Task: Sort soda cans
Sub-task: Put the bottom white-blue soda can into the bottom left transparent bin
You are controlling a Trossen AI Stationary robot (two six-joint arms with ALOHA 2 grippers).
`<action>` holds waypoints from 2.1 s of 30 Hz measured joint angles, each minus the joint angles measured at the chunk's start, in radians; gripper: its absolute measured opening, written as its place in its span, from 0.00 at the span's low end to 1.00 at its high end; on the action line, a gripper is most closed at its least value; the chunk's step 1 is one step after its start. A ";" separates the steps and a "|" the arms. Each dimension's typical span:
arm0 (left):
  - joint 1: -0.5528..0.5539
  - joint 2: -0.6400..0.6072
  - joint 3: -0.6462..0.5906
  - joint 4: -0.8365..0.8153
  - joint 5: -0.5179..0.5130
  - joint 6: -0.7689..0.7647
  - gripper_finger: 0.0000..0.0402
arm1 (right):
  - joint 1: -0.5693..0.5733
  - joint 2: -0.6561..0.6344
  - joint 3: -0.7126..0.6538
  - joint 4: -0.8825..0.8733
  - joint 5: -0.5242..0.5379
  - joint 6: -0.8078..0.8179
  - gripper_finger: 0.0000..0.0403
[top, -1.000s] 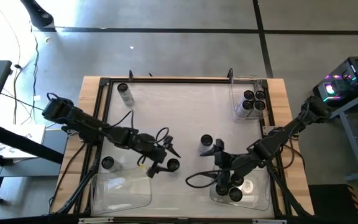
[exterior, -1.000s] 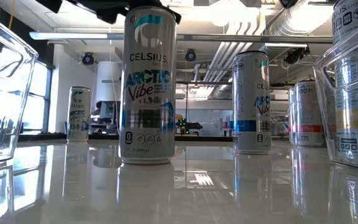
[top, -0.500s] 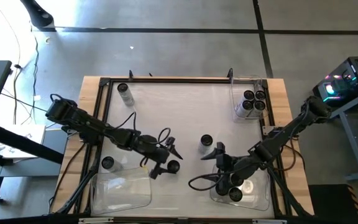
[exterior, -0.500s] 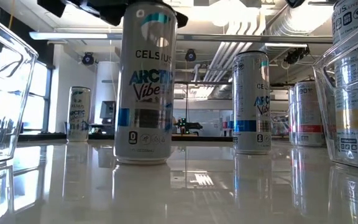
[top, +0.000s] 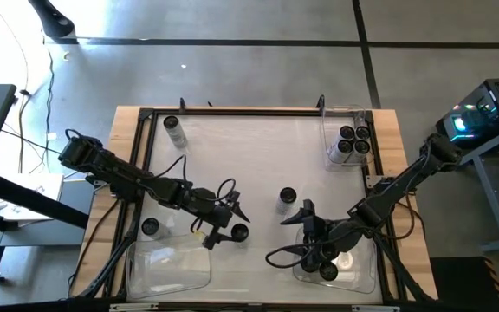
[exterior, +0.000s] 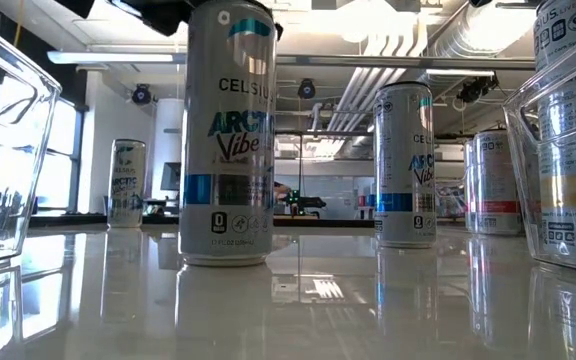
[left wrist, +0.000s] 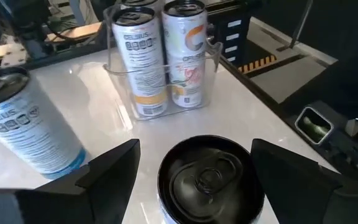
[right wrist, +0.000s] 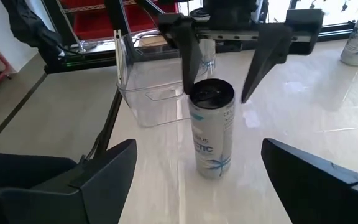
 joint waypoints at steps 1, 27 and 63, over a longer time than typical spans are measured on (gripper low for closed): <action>-0.004 0.006 0.001 0.001 -0.002 -0.012 0.76 | 0.000 0.000 0.000 0.000 0.000 0.000 0.85; -0.020 -0.009 0.000 -0.036 -0.064 -0.073 0.75 | 0.031 0.000 0.000 0.000 0.000 0.026 0.85; -0.036 0.041 -0.001 0.064 -0.067 0.008 0.75 | 0.031 0.001 0.001 0.007 0.001 0.045 0.85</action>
